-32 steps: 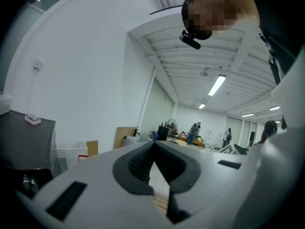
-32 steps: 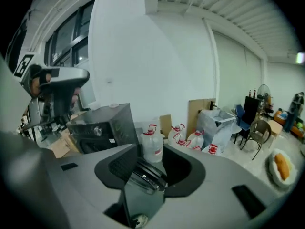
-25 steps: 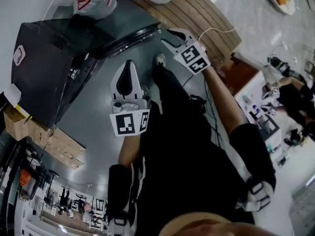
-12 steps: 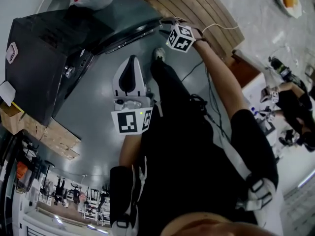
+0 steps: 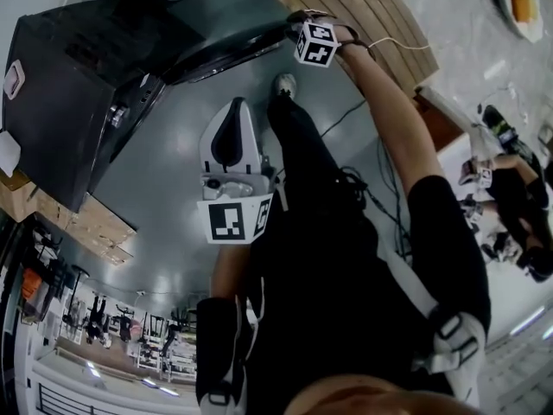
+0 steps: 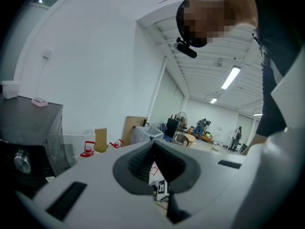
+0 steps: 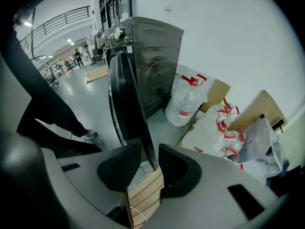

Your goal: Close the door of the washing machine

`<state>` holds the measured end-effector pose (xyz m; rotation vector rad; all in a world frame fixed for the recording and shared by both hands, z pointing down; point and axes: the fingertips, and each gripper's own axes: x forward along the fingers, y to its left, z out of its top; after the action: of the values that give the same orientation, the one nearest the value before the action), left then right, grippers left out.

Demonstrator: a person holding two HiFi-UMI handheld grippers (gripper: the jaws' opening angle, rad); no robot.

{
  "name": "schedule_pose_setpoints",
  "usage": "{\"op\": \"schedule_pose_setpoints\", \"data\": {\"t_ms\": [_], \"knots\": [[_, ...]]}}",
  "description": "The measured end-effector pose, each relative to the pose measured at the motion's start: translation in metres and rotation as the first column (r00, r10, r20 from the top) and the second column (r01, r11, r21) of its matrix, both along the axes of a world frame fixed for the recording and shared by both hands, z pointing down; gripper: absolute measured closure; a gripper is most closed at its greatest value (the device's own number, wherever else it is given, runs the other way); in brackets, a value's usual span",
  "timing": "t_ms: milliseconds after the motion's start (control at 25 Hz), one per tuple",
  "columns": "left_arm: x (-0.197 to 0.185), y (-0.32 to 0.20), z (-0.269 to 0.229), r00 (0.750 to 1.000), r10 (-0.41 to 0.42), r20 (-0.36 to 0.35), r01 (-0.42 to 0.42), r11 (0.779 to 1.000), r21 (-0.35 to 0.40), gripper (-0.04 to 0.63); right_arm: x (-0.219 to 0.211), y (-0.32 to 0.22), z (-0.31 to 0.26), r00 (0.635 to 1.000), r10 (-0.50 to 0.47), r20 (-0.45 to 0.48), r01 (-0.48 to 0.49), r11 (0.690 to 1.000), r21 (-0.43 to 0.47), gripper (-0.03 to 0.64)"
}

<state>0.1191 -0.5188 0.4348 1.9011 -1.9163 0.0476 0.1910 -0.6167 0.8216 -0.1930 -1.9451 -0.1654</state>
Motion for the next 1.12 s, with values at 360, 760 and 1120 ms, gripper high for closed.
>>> {"op": "schedule_pose_setpoints", "data": {"t_ms": [360,760,1120], "knots": [[-0.008,0.011,0.000,1.000,-0.017,0.005,0.017,1.000,0.004,0.589,-0.002,0.001,0.010,0.998,-0.068,-0.010,0.069,0.997,0.044,0.543],[-0.019,0.045,0.003,1.000,-0.009,-0.014,0.010,1.000,0.028,0.589,0.022,0.044,0.018,0.999,-0.023,-0.030,0.024,0.999,0.036,0.552],[-0.031,0.121,0.005,0.998,0.049,-0.028,-0.047,0.997,0.053,0.589,0.049,0.131,0.013,0.984,0.171,-0.047,-0.172,0.985,-0.004,0.554]]}}
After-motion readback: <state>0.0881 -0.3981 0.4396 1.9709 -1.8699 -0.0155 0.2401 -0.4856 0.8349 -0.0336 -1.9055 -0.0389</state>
